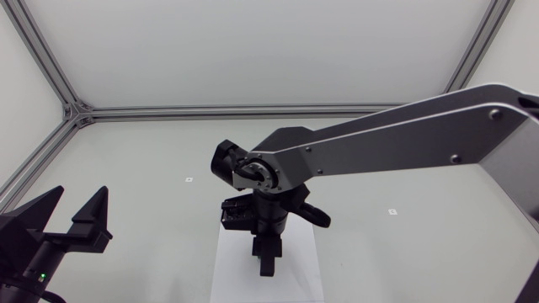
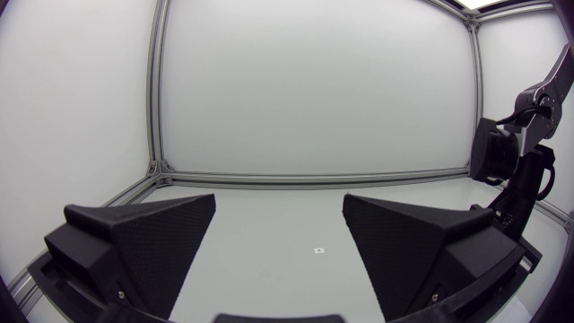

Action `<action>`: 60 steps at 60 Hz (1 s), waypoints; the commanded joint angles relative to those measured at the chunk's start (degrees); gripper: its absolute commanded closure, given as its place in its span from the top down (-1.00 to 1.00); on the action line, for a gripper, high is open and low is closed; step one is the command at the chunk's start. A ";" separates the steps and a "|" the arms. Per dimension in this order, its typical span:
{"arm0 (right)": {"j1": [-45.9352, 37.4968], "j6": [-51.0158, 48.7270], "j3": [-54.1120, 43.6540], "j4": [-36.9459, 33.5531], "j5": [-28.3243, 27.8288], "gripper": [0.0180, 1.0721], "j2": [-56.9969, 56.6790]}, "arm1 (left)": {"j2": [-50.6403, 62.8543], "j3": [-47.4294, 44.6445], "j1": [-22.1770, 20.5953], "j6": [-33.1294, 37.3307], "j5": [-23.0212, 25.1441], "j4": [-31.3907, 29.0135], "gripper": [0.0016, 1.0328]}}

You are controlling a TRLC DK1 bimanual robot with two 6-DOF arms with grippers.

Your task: Pick up the orange 2x2 brick with the right arm and stack it on top of the green 2x2 brick in the center

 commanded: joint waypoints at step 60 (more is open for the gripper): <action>2.37 0.77 -8.62 2.90 1.07 -0.71 3.13 | -0.45 -2.35 0.16 0.75 0.25 -0.76 0.92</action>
